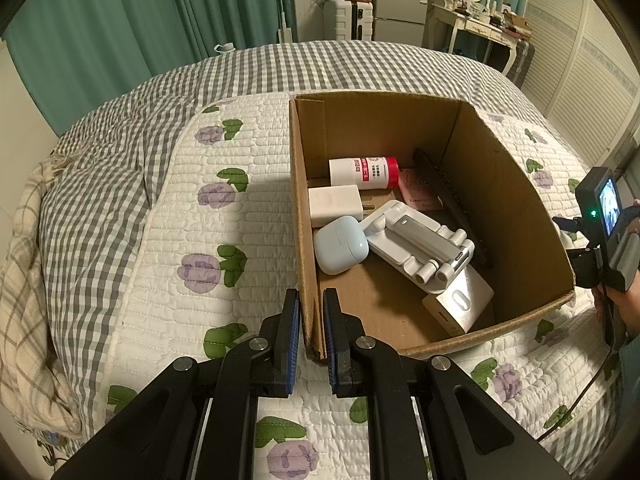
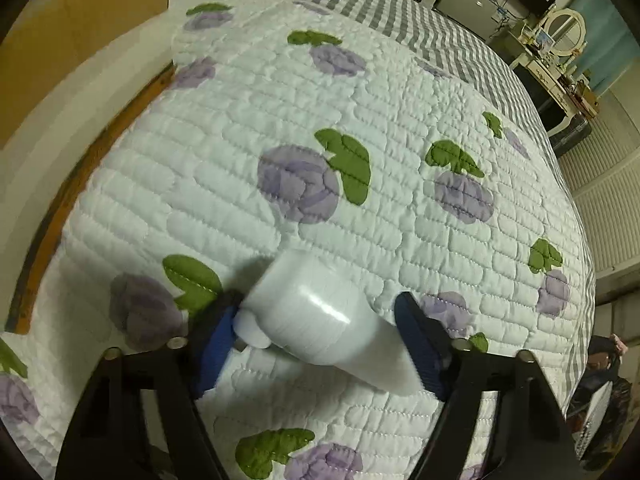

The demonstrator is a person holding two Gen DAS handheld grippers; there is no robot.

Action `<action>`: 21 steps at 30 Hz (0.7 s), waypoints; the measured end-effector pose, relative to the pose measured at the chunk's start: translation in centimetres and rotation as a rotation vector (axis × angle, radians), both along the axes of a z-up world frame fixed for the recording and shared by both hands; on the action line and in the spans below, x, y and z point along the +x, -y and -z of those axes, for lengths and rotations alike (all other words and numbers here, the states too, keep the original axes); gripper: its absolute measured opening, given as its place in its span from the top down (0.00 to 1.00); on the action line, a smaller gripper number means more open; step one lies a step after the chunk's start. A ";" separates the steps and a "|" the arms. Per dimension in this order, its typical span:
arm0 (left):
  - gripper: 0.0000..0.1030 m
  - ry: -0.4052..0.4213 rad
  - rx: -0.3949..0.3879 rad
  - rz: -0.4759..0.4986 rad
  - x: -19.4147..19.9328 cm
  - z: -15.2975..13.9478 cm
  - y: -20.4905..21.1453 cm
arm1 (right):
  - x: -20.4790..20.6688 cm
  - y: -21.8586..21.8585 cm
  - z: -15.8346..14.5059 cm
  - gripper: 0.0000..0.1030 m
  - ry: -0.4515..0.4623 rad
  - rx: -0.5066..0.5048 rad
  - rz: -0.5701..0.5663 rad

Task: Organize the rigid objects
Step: 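Grasp the white cylindrical plug device with the right gripper and lift it, then carry the white device into the box and release it with the right gripper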

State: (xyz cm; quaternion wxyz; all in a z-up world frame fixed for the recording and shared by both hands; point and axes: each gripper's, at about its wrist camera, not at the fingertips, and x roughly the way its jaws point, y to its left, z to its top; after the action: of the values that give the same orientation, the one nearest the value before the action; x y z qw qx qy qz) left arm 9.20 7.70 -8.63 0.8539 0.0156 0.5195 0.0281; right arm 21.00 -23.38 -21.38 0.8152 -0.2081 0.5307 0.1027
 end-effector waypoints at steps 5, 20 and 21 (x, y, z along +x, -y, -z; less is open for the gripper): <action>0.89 0.001 -0.001 0.001 0.0 0.0 0.0 | -0.6 -0.5 -1.1 0.41 0.053 -0.015 -0.013; 0.89 0.003 -0.004 0.001 -0.1 0.0 -0.1 | -4.8 -7.2 -16.4 0.41 0.319 0.163 -0.176; 0.89 0.004 -0.005 0.002 0.0 0.0 -0.1 | -5.5 -8.5 -17.5 0.41 0.336 0.176 -0.209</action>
State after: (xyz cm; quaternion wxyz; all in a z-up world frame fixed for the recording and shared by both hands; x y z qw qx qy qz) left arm 9.15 7.78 -8.58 0.8549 0.0137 0.5179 0.0261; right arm 15.50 -14.91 -3.89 0.8922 -0.2041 0.3519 0.1964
